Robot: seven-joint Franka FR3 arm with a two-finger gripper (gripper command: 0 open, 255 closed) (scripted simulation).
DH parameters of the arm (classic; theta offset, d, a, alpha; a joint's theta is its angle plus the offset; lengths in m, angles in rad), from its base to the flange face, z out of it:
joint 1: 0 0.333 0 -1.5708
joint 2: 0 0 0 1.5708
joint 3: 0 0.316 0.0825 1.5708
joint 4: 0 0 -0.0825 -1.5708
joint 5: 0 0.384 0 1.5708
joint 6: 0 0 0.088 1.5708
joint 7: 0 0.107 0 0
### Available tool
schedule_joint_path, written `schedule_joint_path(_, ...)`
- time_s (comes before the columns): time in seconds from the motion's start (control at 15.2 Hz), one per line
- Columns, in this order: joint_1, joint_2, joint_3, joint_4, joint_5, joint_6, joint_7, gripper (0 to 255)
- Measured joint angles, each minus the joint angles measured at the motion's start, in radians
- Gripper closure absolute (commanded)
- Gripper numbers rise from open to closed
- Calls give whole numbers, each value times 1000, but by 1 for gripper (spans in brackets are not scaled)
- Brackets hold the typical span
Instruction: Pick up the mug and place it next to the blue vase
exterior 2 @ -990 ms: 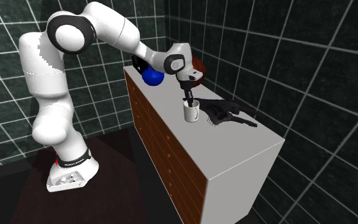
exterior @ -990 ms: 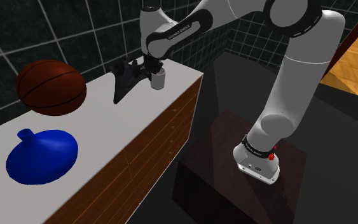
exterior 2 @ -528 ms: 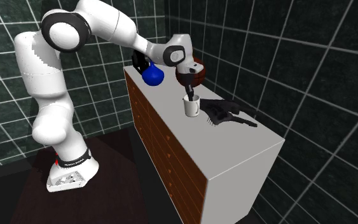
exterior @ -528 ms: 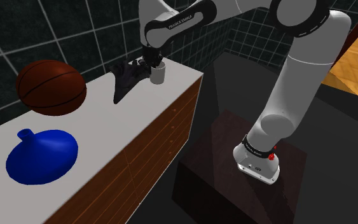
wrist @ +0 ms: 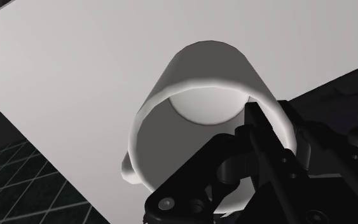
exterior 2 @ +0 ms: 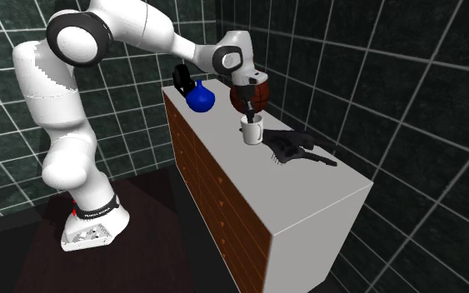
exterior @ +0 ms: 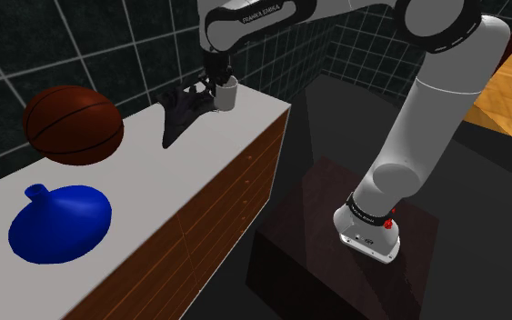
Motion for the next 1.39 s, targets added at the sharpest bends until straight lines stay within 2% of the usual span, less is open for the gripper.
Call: schedule_joint_path(1.39, 2, -41, 5, 234, 25, -272, -41, 255)
